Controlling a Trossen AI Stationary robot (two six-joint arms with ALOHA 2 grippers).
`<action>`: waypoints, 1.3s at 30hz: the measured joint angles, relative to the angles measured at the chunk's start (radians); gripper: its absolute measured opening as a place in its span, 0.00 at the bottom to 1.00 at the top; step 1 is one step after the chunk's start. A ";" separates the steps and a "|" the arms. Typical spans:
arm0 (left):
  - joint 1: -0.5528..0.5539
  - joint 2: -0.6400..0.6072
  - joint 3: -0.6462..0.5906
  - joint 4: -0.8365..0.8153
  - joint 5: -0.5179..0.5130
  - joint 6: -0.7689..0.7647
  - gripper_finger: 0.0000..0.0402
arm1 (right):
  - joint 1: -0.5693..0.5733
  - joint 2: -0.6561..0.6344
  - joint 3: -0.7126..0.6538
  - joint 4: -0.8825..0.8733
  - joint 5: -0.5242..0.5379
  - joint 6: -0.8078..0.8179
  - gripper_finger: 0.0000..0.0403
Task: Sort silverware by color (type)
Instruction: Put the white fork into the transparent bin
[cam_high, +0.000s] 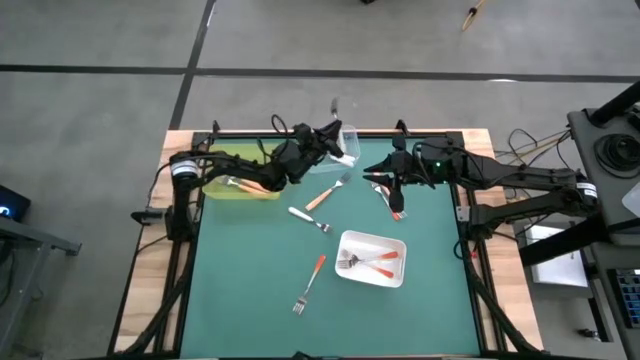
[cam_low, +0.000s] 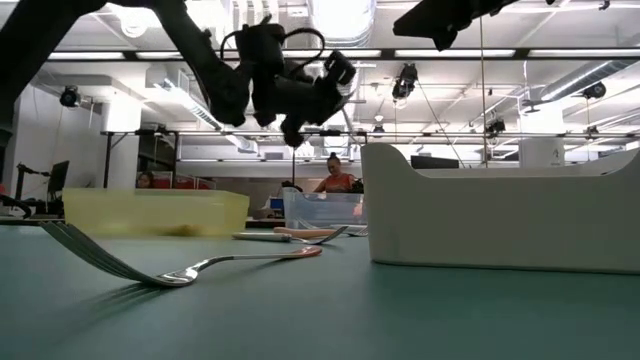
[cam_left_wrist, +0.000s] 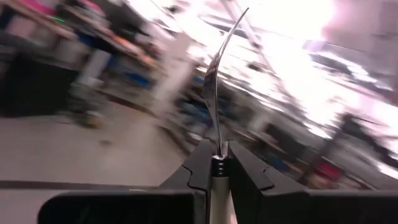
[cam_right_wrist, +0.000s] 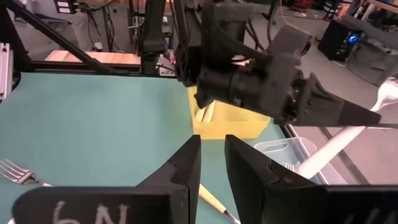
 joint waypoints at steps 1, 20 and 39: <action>0.000 0.006 -0.002 0.000 -0.050 0.001 0.04 | 0.000 0.000 0.000 0.000 0.000 -0.006 0.16; -0.003 0.133 0.103 -0.037 -0.277 -0.047 0.06 | 0.000 0.000 0.000 0.005 0.001 -0.028 0.16; -0.002 0.180 0.115 -0.100 -0.285 -0.228 0.07 | 0.000 0.001 0.000 -0.003 0.001 -0.039 0.16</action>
